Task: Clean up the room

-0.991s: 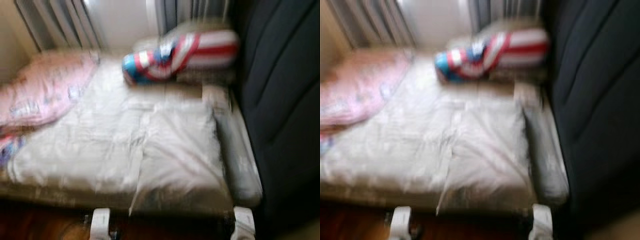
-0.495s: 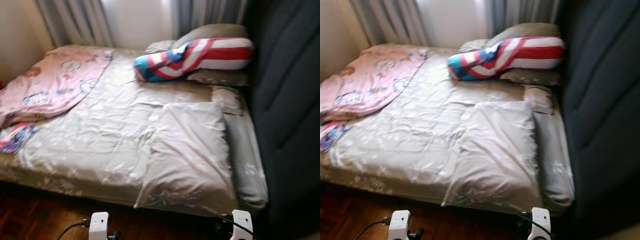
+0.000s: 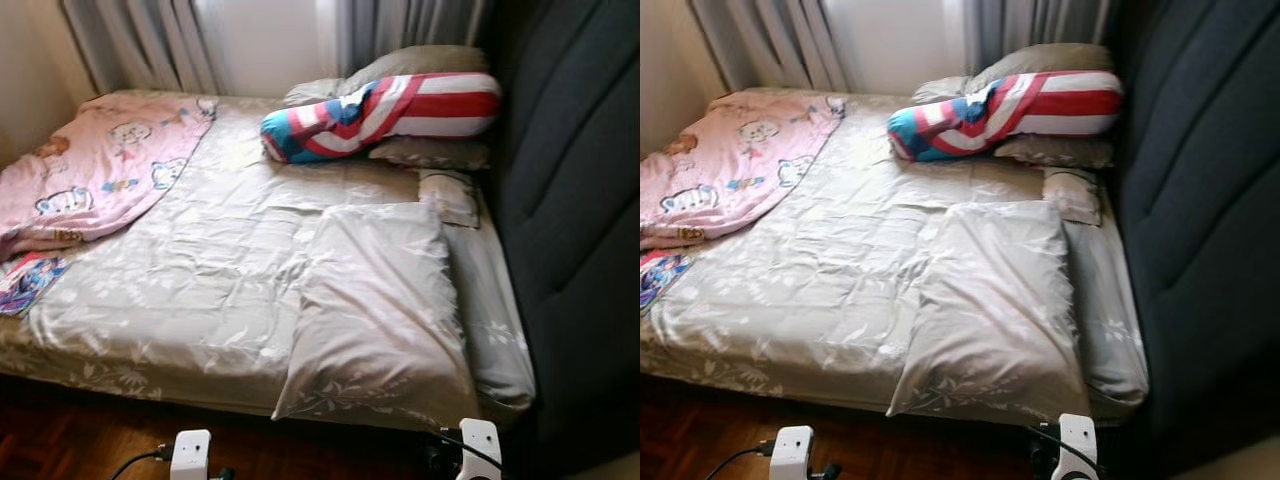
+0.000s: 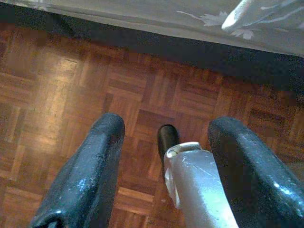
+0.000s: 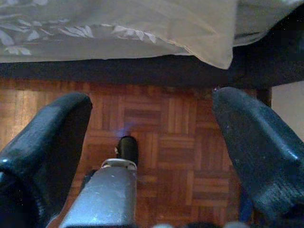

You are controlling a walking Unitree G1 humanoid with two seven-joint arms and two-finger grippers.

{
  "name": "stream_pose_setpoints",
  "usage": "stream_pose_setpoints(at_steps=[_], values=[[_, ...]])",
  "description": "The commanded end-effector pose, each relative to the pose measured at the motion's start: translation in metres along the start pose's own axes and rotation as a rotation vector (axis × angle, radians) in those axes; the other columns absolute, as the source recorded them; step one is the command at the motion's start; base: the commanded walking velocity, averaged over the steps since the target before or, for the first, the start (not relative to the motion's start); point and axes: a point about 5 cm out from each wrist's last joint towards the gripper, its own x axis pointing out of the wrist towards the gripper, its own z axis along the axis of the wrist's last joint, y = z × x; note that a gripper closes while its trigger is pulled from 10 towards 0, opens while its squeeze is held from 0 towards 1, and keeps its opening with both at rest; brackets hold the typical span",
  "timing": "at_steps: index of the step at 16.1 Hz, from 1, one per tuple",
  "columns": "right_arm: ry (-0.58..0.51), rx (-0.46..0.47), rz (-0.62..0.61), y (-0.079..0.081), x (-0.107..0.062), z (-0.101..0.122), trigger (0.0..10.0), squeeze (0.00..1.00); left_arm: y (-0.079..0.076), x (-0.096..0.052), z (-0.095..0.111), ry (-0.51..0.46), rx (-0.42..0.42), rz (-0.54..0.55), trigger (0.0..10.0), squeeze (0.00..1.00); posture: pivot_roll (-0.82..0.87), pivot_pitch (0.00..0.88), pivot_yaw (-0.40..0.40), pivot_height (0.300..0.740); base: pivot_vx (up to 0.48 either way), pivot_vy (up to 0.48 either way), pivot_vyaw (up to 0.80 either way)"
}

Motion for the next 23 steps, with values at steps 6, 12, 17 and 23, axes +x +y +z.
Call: stream_pose_setpoints(at_steps=[6,12,17,23], values=[[0.004,0.002,0.002,0.000,-0.001,-0.002,10.0,0.00,-0.017,0.000,-0.004,-0.009,0.033,-0.014,10.0,0.00,-0.02,0.019,-0.005,0.740,0.000,0.000,0.00],[0.009,0.000,0.002,0.001,-0.001,-0.005,10.0,0.00,-0.017,0.007,0.050,-0.227,0.050,-0.051,10.0,0.00,-0.04,0.001,0.006,0.740,0.000,0.000,0.00],[0.016,-0.009,-0.002,-0.003,-0.002,-0.008,10.0,0.00,-0.032,-0.002,0.088,-0.531,0.073,-0.113,10.0,0.00,-0.05,0.000,0.007,0.740,0.000,0.000,0.00],[0.015,-0.015,0.000,-0.003,-0.003,-0.009,10.0,0.00,-0.021,-0.020,0.085,-0.701,0.065,-0.089,10.0,0.00,-0.06,0.000,0.009,0.740,0.000,0.000,0.00]])
